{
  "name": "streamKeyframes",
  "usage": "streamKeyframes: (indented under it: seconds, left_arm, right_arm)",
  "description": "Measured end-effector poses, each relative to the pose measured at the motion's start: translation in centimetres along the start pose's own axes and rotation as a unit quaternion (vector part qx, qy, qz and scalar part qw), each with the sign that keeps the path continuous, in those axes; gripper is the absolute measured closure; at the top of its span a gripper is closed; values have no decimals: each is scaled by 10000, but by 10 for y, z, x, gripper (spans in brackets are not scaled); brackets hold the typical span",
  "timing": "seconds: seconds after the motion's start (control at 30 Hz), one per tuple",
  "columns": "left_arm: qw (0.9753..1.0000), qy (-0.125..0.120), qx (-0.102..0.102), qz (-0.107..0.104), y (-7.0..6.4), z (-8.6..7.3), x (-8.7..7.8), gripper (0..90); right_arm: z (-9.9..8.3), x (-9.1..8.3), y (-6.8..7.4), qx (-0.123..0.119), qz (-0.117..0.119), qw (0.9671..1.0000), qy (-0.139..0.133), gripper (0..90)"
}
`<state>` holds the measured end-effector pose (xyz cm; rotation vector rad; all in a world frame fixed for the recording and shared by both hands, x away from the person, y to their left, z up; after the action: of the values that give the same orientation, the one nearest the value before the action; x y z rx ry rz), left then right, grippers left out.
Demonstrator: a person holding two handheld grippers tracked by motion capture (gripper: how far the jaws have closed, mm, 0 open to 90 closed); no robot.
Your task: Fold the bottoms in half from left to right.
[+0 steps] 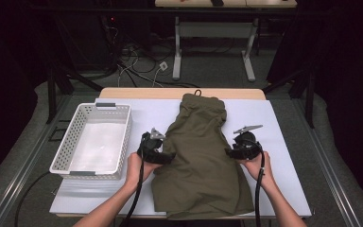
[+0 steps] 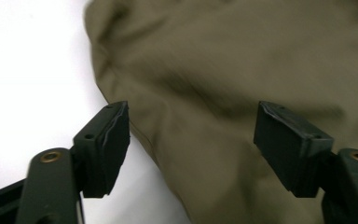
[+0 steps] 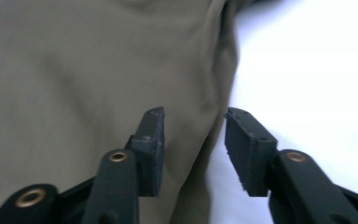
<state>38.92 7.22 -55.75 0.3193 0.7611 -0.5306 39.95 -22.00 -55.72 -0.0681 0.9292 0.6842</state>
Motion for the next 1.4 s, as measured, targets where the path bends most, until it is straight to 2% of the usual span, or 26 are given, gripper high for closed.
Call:
streamKeyframes:
  seconds: [0.07,0.13,0.23,0.3,0.4,0.43,0.47,0.53,0.6,0.67,0.73,0.77,0.9,0.93,1.03,1.07,1.1,1.17,1.2,1.23,1.3,1.4]
  left_arm:
    - [10000,36,42,-52,-3,-7,-6,259]
    - [9997,93,88,-189,-6,-15,-14,263]
    - [9985,230,154,-468,-12,-32,-21,349]
    - [9971,291,238,-668,-16,-42,-22,499]
    - [9959,313,421,-738,-18,-48,-19,729]
    - [9954,287,375,-837,-19,-48,-19,790]
    - [9954,254,396,-836,-19,-46,-20,840]
    - [9949,136,414,-909,-22,-42,-23,866]
    - [9948,34,339,-957,-25,-37,-24,868]
    - [9948,56,301,-967,-27,-37,-22,855]
    - [9950,143,247,-953,-28,-39,-21,738]
    - [9949,148,210,-980,-27,-41,-23,654]
    - [9944,149,74,-1039,-24,-49,-32,502]
    - [9942,155,79,-1061,-24,-51,-34,475]
    - [9924,241,92,-1206,-30,-64,-39,477]
    - [9919,273,111,-1238,-31,-67,-40,489]
    - [9906,313,128,-1324,-34,-72,-41,527]
    - [9901,329,221,-1344,-37,-76,-42,594]
    - [9893,346,261,-1394,-38,-76,-41,649]
    - [9889,326,215,-1434,-39,-76,-41,686]
    - [9877,339,300,-1500,-41,-76,-39,782]
    - [9867,336,385,-1544,-46,-77,-38,879]
  right_arm:
    - [-8,0,3,65,4,9999,138,645]
    - [-13,0,5,86,56,9998,176,721]
    - [-18,2,6,52,43,9998,209,876]
    - [-19,2,6,24,-9,9997,256,896]
    - [-18,1,6,-57,-134,9997,209,900]
    - [-17,-1,6,-65,-189,9997,153,900]
    - [-15,-5,5,-114,-336,9993,75,900]
    - [-10,-12,1,-212,-592,9980,-38,900]
    - [-7,-14,-4,-323,-888,9955,-104,900]
    - [-7,-11,-9,-258,-899,9956,-86,882]
    - [-11,-8,-8,-206,-855,9961,-69,742]
    - [-13,-9,-7,-171,-786,9968,-43,670]
    - [-29,-25,5,148,-528,9984,-145,468]
    - [-35,-29,10,189,-385,9989,-194,455]
    - [-53,-32,21,232,-166,9996,-60,403]
    - [-61,-32,26,316,2,9995,-31,401]
    - [-65,-32,28,350,46,9994,21,403]
    - [-75,-31,33,370,221,9990,89,458]
    - [-79,-30,38,368,316,9987,131,519]
    - [-82,-29,42,310,382,9986,173,560]
    - [-85,-27,47,201,345,9990,207,721]
    - [-88,-22,48,157,232,9991,305,871]
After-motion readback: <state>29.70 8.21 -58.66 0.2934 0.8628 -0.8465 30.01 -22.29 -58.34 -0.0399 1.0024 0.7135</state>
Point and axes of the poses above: each handheld gripper's, and its own axes: x roughly forward along the jaws, z roughly out of its top, y roughly to its left, the point moved 5 cm from there along x, roughly forward along the jaws, and after that the axes turned 13 degrees about z, right-handed, at the moved point
